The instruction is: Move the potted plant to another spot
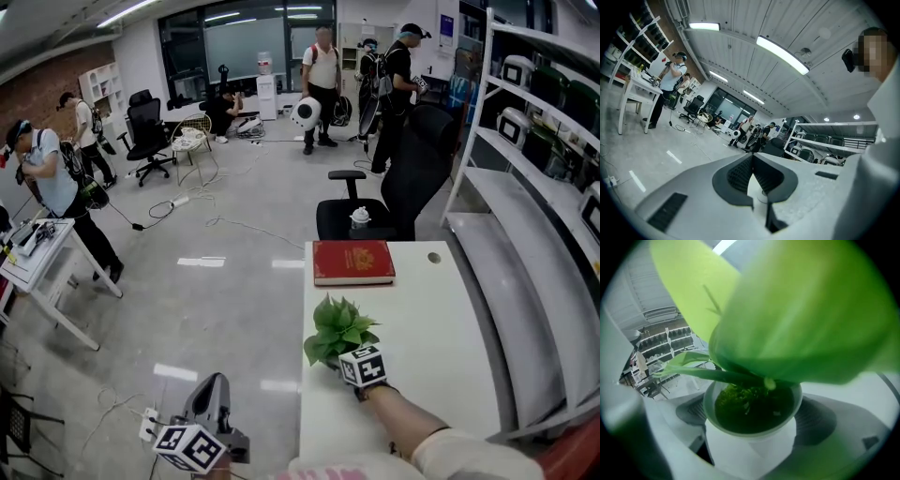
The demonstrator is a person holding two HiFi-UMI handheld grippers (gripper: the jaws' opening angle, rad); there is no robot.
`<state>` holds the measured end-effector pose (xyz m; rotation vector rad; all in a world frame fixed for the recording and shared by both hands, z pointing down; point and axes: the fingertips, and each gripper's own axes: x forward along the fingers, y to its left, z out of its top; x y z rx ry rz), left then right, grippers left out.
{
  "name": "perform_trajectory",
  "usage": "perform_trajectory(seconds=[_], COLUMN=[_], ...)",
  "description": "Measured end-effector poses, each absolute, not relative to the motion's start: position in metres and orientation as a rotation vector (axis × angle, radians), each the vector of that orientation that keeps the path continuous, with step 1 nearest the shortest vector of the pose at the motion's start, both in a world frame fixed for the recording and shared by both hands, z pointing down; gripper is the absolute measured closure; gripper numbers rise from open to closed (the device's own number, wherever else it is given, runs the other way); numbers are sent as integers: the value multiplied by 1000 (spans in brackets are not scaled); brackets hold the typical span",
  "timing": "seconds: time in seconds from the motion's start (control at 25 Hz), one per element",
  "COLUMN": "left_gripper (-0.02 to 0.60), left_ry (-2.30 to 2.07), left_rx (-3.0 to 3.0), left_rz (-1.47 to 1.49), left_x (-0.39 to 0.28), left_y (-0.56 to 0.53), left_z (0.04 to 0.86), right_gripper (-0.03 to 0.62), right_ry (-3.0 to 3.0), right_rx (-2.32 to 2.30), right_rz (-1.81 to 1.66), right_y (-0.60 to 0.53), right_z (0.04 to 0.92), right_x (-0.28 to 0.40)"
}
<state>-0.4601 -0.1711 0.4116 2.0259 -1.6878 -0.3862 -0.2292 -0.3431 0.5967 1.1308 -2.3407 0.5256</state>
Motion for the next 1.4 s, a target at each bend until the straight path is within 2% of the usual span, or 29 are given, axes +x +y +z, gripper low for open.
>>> perform_trajectory(seconds=[1.4], left_gripper=[578], left_ry=[-1814], left_rx=[1897], left_rz=[-429], left_x=[-440], left_y=[-133], left_z=[421], right_gripper=[49], right_ry=[-2391], right_rx=[1051], right_rz=[500], right_y=[-338], right_z=[599], right_x=[-227])
